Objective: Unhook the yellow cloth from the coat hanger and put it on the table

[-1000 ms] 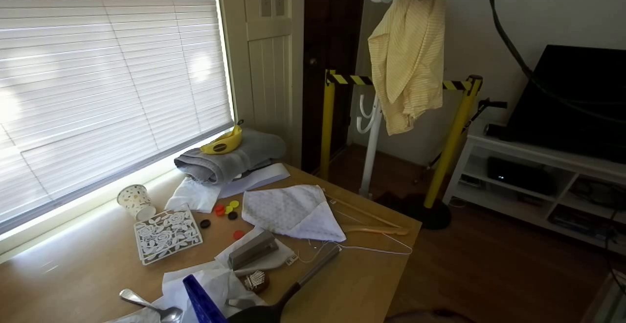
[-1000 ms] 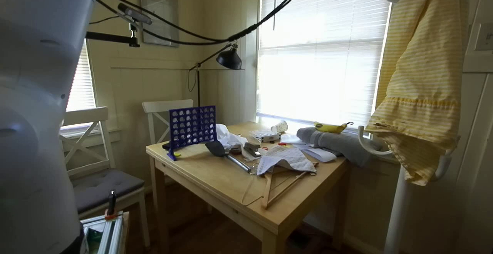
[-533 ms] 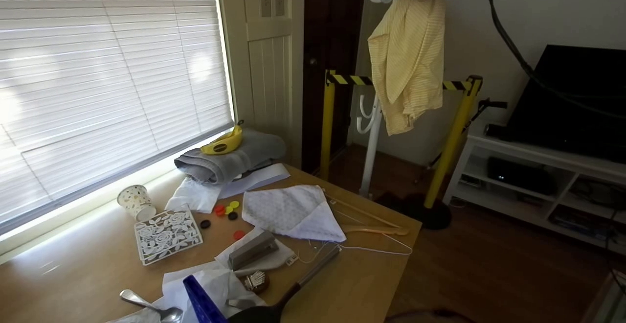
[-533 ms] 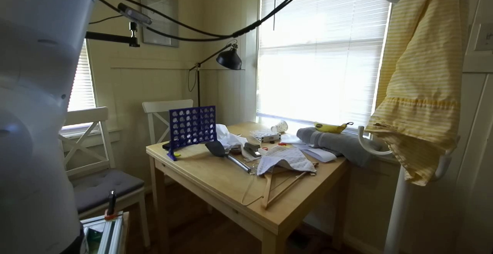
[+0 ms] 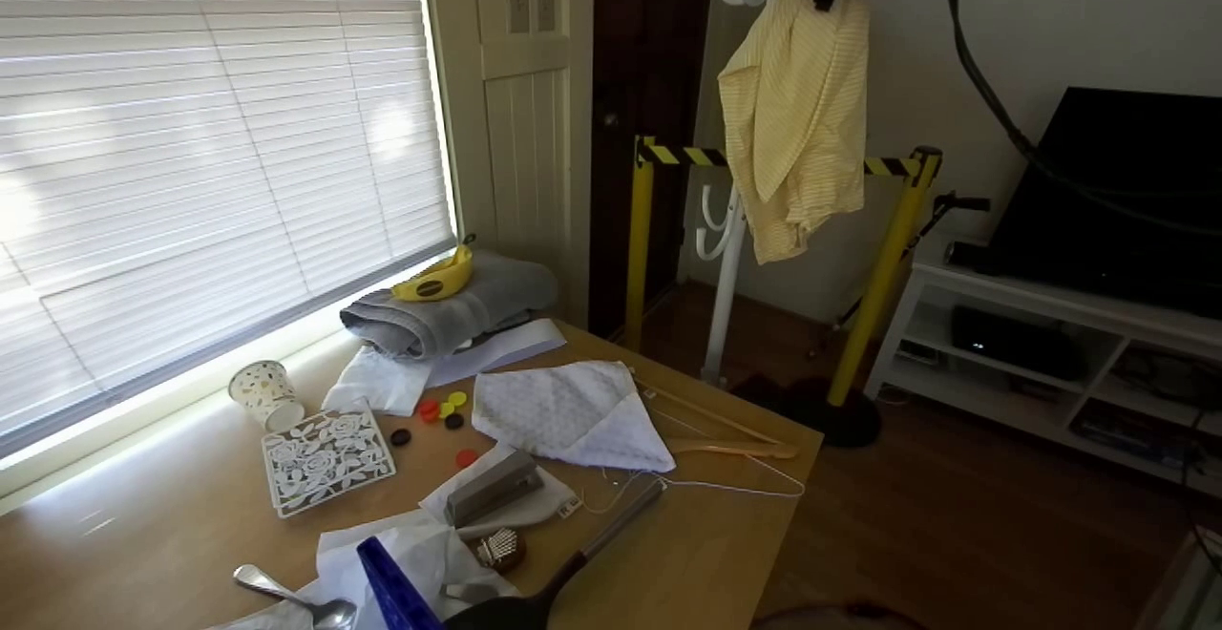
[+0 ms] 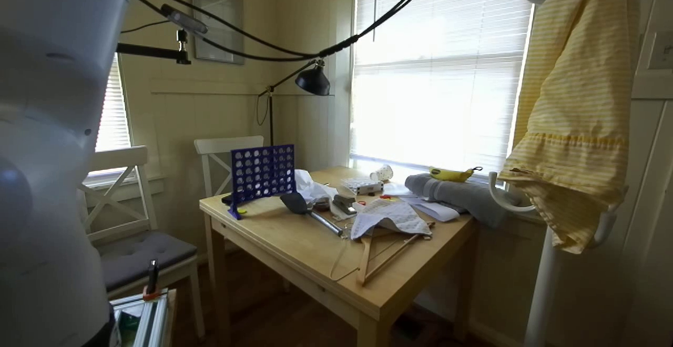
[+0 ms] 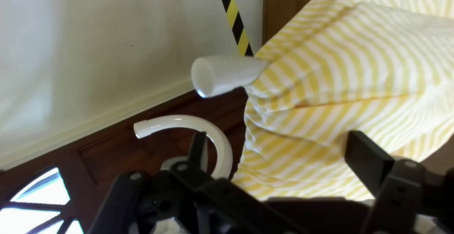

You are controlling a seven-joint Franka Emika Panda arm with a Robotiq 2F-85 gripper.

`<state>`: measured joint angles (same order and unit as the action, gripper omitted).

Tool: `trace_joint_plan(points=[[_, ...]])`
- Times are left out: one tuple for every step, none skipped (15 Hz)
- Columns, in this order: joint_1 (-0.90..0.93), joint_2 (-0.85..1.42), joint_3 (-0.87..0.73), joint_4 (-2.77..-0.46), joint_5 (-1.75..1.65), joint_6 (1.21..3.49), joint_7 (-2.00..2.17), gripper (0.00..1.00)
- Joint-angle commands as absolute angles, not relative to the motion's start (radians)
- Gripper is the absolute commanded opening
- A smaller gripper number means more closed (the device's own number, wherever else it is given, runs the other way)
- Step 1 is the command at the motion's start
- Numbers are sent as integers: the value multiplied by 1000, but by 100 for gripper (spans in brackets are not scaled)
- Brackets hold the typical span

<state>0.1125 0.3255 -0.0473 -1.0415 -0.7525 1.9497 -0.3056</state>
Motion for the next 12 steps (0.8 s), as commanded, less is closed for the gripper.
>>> trace_joint_plan(points=[[90, 336, -42, -1015, -680, 1943, -263, 92], [86, 337, -41, -1015, -665, 1946, -255, 88], [84, 336, -41, -1016, -657, 1947, -247, 72], [83, 335, -41, -1017, -650, 1949, -239, 64], [83, 335, -42, -1017, -648, 1950, -234, 64], [85, 336, -43, -1017, -648, 1950, -228, 57], [87, 336, -43, -1016, -651, 1949, -224, 50], [88, 336, -42, -1016, -652, 1949, -221, 43], [89, 337, -42, -1015, -655, 1948, -218, 35], [90, 337, -42, -1015, -656, 1948, -216, 29], [91, 338, -41, -1014, -656, 1948, -215, 21], [91, 337, -41, -1015, -657, 1949, -214, 15]])
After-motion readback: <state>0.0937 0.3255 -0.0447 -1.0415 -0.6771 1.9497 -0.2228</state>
